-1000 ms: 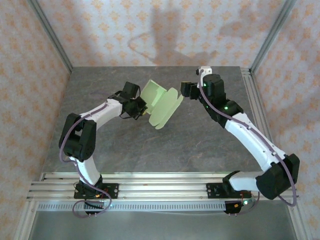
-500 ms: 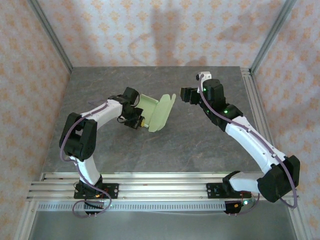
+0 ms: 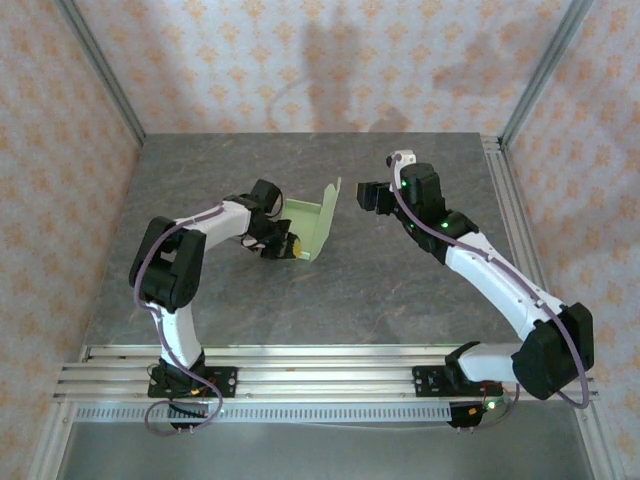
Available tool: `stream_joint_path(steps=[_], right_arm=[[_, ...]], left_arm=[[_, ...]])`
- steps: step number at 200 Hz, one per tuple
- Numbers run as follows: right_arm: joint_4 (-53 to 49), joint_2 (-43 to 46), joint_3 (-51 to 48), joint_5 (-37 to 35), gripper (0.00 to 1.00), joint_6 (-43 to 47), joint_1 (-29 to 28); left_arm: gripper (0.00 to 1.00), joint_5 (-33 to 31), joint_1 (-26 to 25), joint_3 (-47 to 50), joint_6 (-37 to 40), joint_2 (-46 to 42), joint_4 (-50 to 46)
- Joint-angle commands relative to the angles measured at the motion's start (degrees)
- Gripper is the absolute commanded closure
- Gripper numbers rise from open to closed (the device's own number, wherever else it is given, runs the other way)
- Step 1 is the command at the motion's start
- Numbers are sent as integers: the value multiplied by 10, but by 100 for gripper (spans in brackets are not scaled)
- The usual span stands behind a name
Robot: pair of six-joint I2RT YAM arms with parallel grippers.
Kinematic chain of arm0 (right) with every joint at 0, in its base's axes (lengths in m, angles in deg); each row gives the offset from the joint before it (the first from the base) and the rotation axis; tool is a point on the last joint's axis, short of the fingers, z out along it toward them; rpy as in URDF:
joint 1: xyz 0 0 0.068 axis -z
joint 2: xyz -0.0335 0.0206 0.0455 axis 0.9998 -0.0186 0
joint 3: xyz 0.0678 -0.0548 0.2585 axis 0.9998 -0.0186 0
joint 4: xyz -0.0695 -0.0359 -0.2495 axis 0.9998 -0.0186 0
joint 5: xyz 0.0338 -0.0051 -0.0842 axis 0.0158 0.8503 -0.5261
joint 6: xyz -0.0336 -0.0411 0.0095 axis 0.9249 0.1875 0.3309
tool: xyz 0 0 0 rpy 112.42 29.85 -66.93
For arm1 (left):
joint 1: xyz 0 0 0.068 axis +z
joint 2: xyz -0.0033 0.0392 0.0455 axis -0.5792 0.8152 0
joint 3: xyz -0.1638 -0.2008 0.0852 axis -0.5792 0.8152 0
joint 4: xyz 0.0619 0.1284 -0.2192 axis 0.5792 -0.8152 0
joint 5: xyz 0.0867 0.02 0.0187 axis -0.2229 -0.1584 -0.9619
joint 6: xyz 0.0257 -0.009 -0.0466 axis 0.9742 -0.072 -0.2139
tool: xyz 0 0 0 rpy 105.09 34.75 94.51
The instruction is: Fold the paper box
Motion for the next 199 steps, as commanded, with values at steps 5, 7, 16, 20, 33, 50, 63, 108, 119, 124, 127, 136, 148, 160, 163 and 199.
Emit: stream_joint_path(steps=[5,7,16,20,33,50,63,108,119,124,127,136,148,160,163,199], right_arm=[[20,2,2,3,22,-3,3],[20,1,2,3,22,-4,3],[19,2,3,3,22,-4,3],[19,2,4,3,22,-5,4],[19,1,6,4,22,-7,3],[16,2,8,5,22,-10,4],[13,2,10,5,22,-10,3],[0,1,16,2,22,-3,3],[-4,1,17,2,22,-3,4],[-8,0,20,3,22,-4,3],[-10,1,21,3,22,-5,3],[-16,4,24,3,22,-7,4],[-19,9,25,5,22,-8,4],[-24,17,26,4,22,-8,4],[-26,19,26,3,22,-6,3],[-56,32,27,-28,21,17,3]], left_arm=[[68,4,2,13,-20,2,9],[64,3,2,14,-21,0,9],[52,-1,3,24,-26,-11,12],[47,-2,3,28,-27,-15,14],[35,-6,6,39,-27,-29,14],[17,-11,7,50,-20,-45,8],[5,-29,6,47,4,-61,-18],[0,-100,8,-19,150,-100,-137],[0,-110,12,-35,199,-100,-147],[0,-115,14,-45,226,-98,-151],[0,-120,16,-53,241,-96,-161],[0,-140,21,-76,287,-89,-192],[0,-167,29,-101,340,-80,-219],[0,-191,37,-127,391,-73,-241],[0,-195,39,-135,404,-71,-244],[0,-123,76,-164,509,-34,-187]])
